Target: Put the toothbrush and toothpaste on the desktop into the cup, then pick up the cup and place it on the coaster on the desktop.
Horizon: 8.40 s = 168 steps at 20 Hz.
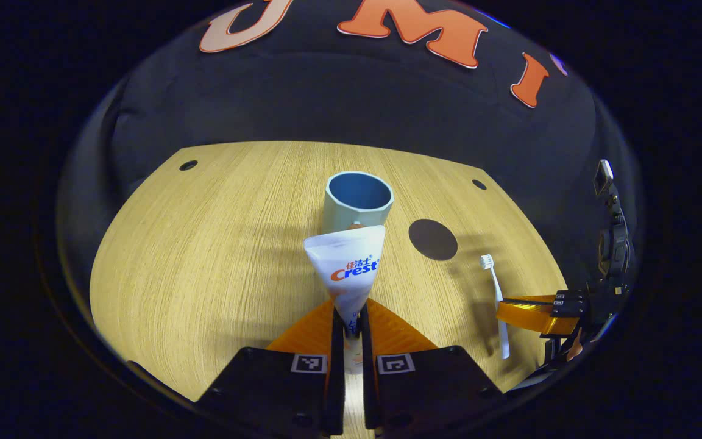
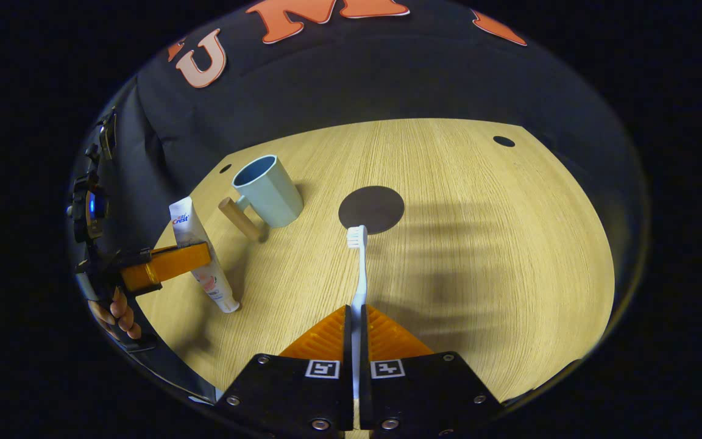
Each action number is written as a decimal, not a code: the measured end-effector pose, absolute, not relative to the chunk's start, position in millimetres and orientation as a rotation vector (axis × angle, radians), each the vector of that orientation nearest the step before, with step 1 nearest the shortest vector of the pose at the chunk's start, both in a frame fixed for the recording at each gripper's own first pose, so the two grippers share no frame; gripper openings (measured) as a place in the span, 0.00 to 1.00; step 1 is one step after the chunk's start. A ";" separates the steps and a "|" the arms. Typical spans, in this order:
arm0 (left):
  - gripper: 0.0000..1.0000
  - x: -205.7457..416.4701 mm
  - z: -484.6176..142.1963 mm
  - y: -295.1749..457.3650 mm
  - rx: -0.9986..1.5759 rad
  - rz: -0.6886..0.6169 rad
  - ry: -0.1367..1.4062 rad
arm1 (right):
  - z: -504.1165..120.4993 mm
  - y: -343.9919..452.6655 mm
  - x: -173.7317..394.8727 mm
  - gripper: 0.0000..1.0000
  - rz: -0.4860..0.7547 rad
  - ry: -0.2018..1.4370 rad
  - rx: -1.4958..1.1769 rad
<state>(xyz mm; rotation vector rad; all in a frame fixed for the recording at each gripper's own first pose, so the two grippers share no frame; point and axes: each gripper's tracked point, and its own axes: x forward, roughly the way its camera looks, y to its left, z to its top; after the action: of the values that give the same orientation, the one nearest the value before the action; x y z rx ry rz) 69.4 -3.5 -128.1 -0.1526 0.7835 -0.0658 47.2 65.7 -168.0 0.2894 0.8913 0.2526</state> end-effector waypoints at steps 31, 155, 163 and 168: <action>0.17 226.4 -62.0 8.5 -0.190 -0.062 0.372 | -147.7 35.3 81.0 0.04 0.206 0.650 0.390; 0.28 166.5 -110.9 -42.6 0.015 -0.046 1.185 | -57.4 -110.0 -10.8 0.97 0.125 0.015 0.216; 0.28 170.7 -97.9 -44.5 0.046 -0.088 1.126 | -61.3 -118.9 -23.4 0.96 0.112 0.023 0.220; 0.28 171.5 -98.0 -42.1 0.071 -0.158 1.101 | -66.5 -124.1 -33.4 0.97 0.096 0.037 0.222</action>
<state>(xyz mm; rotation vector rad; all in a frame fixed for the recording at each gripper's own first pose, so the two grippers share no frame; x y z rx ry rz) 171.5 -42.1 -98.0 0.0712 1.1010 -0.1582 -33.4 -124.1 -66.5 0.2217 0.0375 0.0961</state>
